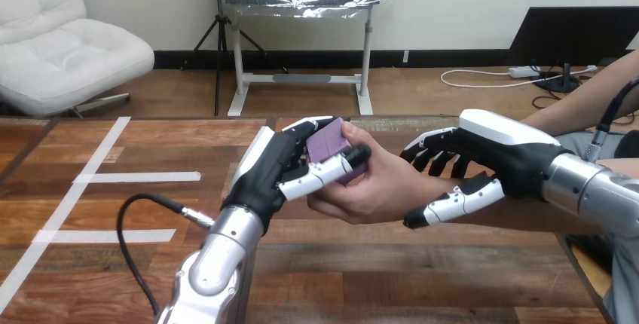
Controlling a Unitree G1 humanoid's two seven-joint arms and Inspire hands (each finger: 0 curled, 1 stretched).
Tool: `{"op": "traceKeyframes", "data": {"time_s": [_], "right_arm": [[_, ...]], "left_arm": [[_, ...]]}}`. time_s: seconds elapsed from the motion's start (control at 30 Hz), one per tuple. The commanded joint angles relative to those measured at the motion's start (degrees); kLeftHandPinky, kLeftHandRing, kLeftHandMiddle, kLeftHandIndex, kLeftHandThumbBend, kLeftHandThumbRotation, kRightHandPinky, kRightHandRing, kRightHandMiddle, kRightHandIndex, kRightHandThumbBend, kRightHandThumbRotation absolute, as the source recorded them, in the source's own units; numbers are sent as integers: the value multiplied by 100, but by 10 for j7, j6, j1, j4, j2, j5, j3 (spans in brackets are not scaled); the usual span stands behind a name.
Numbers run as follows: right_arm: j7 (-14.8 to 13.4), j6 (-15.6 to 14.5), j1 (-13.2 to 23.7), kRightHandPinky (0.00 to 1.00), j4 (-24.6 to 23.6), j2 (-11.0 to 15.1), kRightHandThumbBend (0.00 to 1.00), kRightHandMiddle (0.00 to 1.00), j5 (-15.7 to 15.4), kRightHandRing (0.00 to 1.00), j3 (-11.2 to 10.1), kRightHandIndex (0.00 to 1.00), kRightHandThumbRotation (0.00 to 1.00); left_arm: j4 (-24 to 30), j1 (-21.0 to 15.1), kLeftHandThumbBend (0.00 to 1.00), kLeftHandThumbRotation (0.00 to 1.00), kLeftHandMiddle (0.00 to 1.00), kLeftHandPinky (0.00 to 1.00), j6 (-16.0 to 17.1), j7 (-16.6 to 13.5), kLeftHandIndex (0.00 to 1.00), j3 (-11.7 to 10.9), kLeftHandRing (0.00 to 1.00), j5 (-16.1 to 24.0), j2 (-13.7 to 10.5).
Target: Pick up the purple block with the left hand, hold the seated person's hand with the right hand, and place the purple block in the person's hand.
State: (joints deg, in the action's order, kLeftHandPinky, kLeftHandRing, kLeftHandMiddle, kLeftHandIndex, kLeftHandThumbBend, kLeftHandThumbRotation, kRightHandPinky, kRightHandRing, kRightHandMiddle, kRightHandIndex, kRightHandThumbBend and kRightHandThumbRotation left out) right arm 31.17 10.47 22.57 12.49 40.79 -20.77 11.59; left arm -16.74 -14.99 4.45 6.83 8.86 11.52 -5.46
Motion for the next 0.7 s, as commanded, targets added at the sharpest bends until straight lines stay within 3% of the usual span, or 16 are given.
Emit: {"op": "traceKeyframes", "data": {"time_s": [0.0, 0.27, 0.67], "right_arm": [[1, -1, -14, 65, -5, 0, 96, 79, 5, 78, -6, 80, 68], [0, 2, -20, 63, -8, -2, 93, 79, 8, 77, -11, 81, 68], [-6, 10, -33, 63, -11, -3, 90, 78, 13, 76, -18, 80, 66]], "left_arm": [[61, -3, 77, 86, 81, 75, 7, -4, 78, -3, 82, 6, -10], [91, 21, 75, 95, 79, 76, 11, -17, 78, -13, 80, 5, -14], [117, 53, 63, 100, 77, 67, 26, -33, 75, -26, 76, -1, -19]]}}
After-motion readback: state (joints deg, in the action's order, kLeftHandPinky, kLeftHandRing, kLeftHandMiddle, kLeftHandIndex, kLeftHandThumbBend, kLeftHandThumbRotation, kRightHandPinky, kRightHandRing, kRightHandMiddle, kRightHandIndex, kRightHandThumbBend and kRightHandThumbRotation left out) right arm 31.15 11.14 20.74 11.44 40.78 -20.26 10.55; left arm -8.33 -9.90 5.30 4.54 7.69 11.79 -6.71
